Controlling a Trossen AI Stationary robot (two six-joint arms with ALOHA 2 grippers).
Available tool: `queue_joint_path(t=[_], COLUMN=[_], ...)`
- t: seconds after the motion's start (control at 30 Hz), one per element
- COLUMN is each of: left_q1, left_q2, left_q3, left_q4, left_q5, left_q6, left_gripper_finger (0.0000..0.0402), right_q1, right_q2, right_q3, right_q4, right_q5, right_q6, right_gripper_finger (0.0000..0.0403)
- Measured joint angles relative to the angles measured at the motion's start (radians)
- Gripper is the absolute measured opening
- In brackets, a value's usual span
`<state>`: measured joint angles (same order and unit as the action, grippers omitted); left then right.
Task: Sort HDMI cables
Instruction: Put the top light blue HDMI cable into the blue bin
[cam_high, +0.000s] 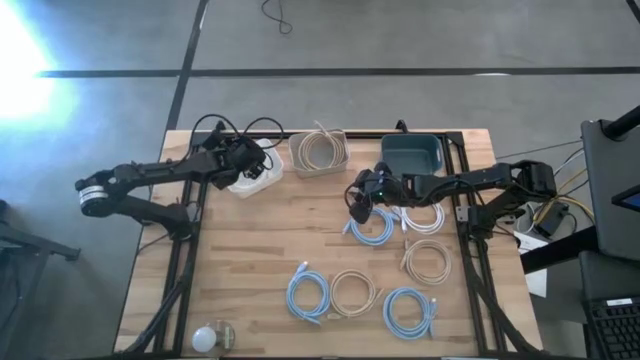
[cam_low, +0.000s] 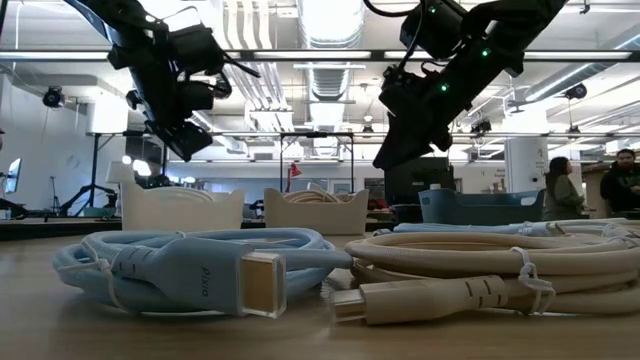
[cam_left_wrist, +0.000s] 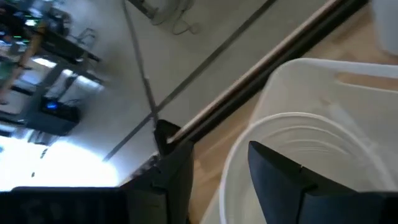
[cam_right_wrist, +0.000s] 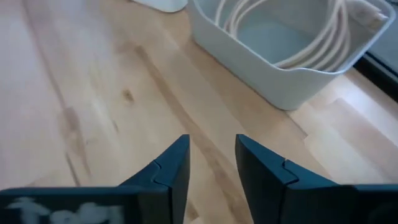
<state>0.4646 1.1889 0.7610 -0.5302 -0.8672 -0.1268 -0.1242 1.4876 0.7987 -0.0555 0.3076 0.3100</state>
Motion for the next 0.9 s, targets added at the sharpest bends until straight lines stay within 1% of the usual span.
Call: queue_joint_path(t=[0.07,0.13,0.3,0.4,0.5,0.63,0.77,0.9], left_q1=[-0.002,-0.002,-0.004,-0.004,-0.004,-0.004,-0.004,-0.006], left_q2=[0.000,0.000,0.000,0.000,0.000,0.000,0.000,0.000], left_q3=[0.000,0.000,0.000,0.000,0.000,-0.002,-0.011,-0.014], left_q4=[0.000,0.000,0.047,0.101,0.163,0.218,0.227,0.227], left_q5=[0.053,0.135,0.363,0.451,0.491,0.495,0.505,0.514], left_q6=[0.001,0.010,0.048,0.048,0.049,0.049,0.049,0.047], left_gripper_finger=[0.0167,0.0167,0.0164,0.0159,0.0155,0.0153,0.0153,0.0154], right_q1=[0.000,0.000,-0.003,-0.003,-0.003,-0.003,-0.003,-0.003], right_q2=[0.000,0.000,0.000,0.000,0.000,0.006,0.036,0.096], right_q3=[0.007,0.022,0.077,0.096,0.083,0.053,0.026,0.015], right_q4=[-0.014,-0.067,-0.283,-0.394,-0.399,-0.398,-0.364,-0.329], right_q5=[-0.022,-0.049,-0.056,-0.082,-0.108,-0.110,-0.109,-0.108], right_q6=[0.000,-0.004,-0.015,-0.010,-0.004,0.027,0.053,0.038], right_gripper_finger=[0.0137,0.0143,0.0154,0.0159,0.0162,0.0164,0.0164,0.0164])
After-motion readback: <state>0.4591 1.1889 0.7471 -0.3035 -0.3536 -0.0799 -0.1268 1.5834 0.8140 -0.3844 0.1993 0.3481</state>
